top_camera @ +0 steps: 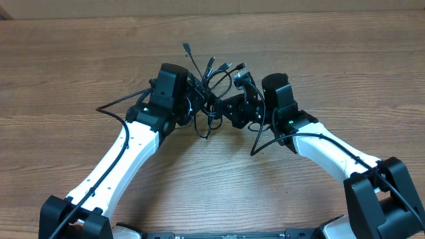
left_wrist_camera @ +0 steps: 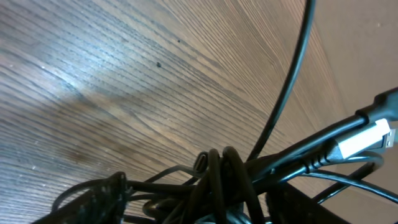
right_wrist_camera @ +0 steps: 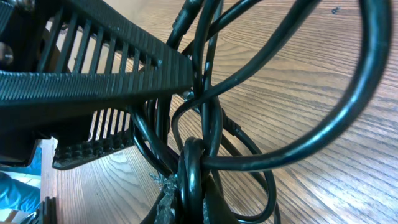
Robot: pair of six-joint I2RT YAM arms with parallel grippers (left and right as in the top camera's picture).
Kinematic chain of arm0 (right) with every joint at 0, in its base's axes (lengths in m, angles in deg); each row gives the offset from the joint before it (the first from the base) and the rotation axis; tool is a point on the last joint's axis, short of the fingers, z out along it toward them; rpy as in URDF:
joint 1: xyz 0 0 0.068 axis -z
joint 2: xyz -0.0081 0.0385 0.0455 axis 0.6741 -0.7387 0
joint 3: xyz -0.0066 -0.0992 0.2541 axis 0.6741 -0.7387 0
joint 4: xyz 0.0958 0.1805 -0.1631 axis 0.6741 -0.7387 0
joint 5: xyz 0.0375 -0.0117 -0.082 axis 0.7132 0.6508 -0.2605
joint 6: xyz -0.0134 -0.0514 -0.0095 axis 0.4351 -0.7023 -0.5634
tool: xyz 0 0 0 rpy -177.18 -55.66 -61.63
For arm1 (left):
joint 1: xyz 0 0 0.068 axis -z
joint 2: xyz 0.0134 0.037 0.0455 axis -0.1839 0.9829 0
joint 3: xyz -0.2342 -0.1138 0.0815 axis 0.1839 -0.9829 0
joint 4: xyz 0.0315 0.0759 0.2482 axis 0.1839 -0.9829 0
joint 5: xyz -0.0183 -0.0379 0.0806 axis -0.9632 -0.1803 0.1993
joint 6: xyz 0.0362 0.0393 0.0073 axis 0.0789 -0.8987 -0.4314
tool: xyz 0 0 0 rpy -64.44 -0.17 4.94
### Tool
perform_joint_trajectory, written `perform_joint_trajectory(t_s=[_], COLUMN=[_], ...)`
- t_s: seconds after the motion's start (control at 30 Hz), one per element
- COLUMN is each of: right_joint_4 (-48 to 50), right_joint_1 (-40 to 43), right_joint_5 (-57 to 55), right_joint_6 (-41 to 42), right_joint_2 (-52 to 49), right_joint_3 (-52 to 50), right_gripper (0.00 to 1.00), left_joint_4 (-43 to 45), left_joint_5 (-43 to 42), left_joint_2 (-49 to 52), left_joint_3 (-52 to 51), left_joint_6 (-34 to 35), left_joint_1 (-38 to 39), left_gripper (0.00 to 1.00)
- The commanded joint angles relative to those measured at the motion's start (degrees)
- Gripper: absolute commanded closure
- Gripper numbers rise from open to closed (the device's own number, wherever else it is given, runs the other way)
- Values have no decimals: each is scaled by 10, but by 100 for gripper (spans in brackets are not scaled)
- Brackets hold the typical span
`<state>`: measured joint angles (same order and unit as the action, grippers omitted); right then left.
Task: Untangle cables
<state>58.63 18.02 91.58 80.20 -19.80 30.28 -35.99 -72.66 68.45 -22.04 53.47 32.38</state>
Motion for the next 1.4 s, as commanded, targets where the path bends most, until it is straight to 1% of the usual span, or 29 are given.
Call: perform_joint_trajectory(t_s=[0.0, 0.03, 0.13, 0.23, 0.3, 0.4, 0.57, 0.83, 0.87, 0.97, 1.03, 1.17, 1.27, 1.37], right_joint_4=[7, 7, 7, 7, 7, 7, 7, 7, 7, 7, 7, 6, 5, 5], right_joint_1=[0, 0, 0, 0, 0, 0, 0, 0, 0, 0, 0, 0, 0, 0], right_joint_5=[14, 14, 14, 14, 13, 10, 7, 7, 7, 7, 7, -1, -3, -3], right_joint_6=[-6, -6, -6, -6, -6, -6, -6, -6, -6, -6, -6, -5, -5, -6], right_joint_2=[3, 3, 3, 3, 3, 3, 3, 3, 3, 3, 3, 3, 3, 3], right_joint_3=[13, 13, 13, 13, 13, 13, 13, 13, 13, 13, 13, 13, 13, 13], right_gripper=[96, 96, 96, 96, 96, 96, 96, 96, 96, 95, 95, 95, 95, 95], left_joint_4=[4, 4, 2, -3, -5, -7, -10, -18, -18, -18, -19, -19, -17, -16], left_joint_5=[-11, -12, -14, -16, -17, -18, -18, -18, -18, -18, -19, -32, -45, -49], left_joint_2=[4, 4, 4, 4, 4, 4, 4, 4, 4, 4, 4, 4, 4, -3], left_joint_3=[11, 11, 11, 11, 11, 11, 11, 11, 11, 11, 11, 11, 12, 12], left_joint_6=[2, -3, -12, -26, -26, -33, -47, -47, -47, -47, -47, -47, -47, -52], left_joint_1=[4, 4, 4, 4, 4, 4, 4, 3, 3, 4, 4, 3, 2, 0], left_gripper=[39, 44, 54, 62, 63, 71, 78, 79, 78, 68, 66, 67, 74, 72])
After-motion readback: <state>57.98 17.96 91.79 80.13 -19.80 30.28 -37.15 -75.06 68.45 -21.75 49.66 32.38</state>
